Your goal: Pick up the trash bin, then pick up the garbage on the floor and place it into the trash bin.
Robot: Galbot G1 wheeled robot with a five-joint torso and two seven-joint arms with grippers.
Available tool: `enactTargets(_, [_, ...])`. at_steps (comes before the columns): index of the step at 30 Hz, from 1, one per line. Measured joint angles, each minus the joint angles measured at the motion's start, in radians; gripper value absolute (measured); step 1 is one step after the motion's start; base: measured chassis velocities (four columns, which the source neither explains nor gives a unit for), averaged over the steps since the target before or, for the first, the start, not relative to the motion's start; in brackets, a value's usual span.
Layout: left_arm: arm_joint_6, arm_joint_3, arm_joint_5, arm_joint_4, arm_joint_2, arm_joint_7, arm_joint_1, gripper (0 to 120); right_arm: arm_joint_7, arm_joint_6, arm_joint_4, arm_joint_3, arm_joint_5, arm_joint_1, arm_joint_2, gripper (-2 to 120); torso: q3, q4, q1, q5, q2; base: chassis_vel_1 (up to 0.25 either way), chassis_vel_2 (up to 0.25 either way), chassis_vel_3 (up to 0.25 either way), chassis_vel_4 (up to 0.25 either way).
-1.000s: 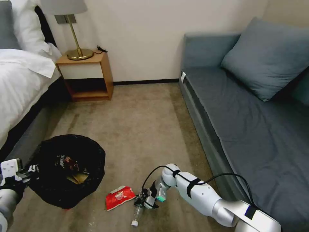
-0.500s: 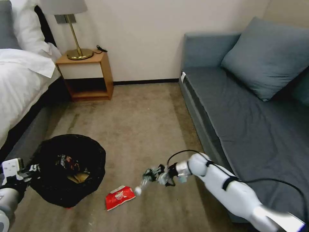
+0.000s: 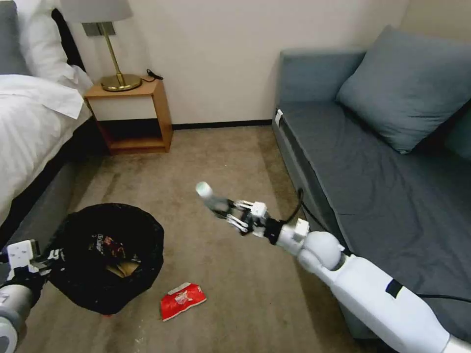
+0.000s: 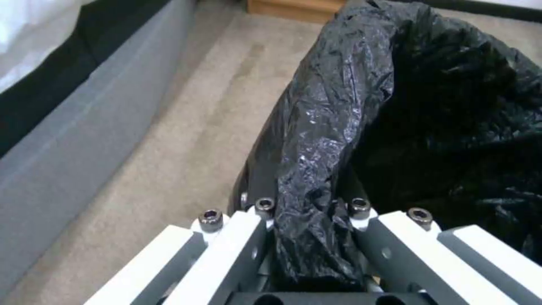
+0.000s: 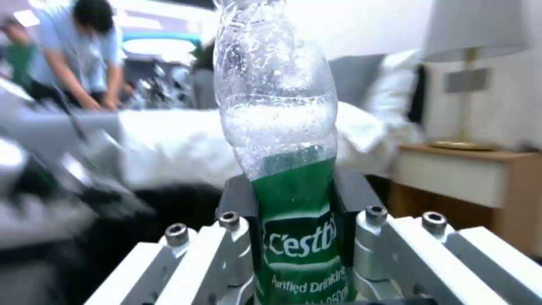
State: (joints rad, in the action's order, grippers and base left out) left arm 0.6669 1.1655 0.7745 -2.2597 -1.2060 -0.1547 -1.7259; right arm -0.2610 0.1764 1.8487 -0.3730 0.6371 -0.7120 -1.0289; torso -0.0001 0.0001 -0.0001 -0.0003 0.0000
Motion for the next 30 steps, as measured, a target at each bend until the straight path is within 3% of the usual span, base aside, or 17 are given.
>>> enactTargets(1, [0.000, -0.004, 0.000, -0.006, 0.002, 0.000, -0.004, 7, 0.112, -0.050, 0.026, -0.131, 0.044, 0.065, -0.057, 23, 0.000, 0.0002, 0.000, 0.0001, 0.000, 0.000, 0.000, 0.000, 0.000])
enactTargets(3, [-0.001, -0.012, -0.004, -0.009, 0.002, -0.001, -0.006, 7, 0.188, -0.083, 0.024, -0.224, 0.076, 0.107, -0.103, 23, 0.000, 0.0005, 0.000, 0.0001, 0.000, 0.000, 0.000, 0.000, 0.000])
enactTargets(7, [-0.001, -0.016, -0.008, -0.011, 0.001, -0.001, -0.007, 7, 0.221, -0.097, 0.006, -0.264, 0.092, 0.135, -0.130, 23, 0.000, -0.0002, 0.000, -0.0001, 0.000, 0.000, 0.000, 0.000, 0.000])
enactTargets(8, [-0.003, -0.028, -0.014, -0.021, -0.005, -0.001, -0.011, 7, 0.256, -0.109, -0.078, -0.328, 0.111, 0.198, -0.223, 23, 0.000, 0.0000, 0.000, -0.0001, 0.000, 0.000, 0.000, 0.000, 0.000])
enactTargets(10, [-0.004, -0.028, -0.014, -0.024, -0.005, -0.001, -0.014, 7, 0.264, -0.110, -0.105, -0.338, 0.117, 0.213, -0.253, 23, 0.000, 0.0001, 0.000, -0.0001, 0.000, 0.000, 0.000, 0.000, 0.000])
enactTargets(14, [-0.008, -0.025, -0.016, -0.031, -0.005, 0.000, -0.027, 7, 0.293, -0.123, -0.208, -0.368, 0.136, 0.248, -0.383, 23, 0.000, 0.0003, 0.000, 0.0000, 0.000, 0.000, 0.000, 0.000, 0.000])
enactTargets(16, [-0.009, -0.023, -0.016, -0.032, -0.005, 0.001, -0.029, 7, 0.296, -0.126, -0.218, -0.370, 0.135, 0.248, -0.396, 23, 0.000, 0.0003, 0.000, 0.0000, 0.000, 0.000, 0.000, 0.000, 0.000])
enactTargets(25, [-0.010, -0.019, -0.013, -0.034, -0.004, 0.004, -0.030, 7, 0.300, -0.147, -0.216, -0.374, 0.120, 0.228, -0.392, 58, 0.000, -0.0002, 0.000, 0.0001, 0.000, 0.000, 0.000, 0.000, 0.000])
enactTargets(27, [-0.010, -0.019, -0.013, -0.034, -0.004, 0.004, -0.030, 7, 0.300, -0.147, -0.216, -0.374, 0.120, 0.228, -0.392, 59, 0.000, -0.0002, 0.000, 0.0001, 0.000, 0.000, 0.000, 0.000, 0.000])
enactTargets(30, [-0.010, -0.021, -0.012, -0.034, -0.003, 0.004, -0.028, 7, 0.296, -0.149, -0.214, -0.374, 0.109, 0.224, -0.391, 74, 0.000, -0.0001, 0.000, 0.0001, 0.000, 0.000, 0.000, 0.000, 0.000])
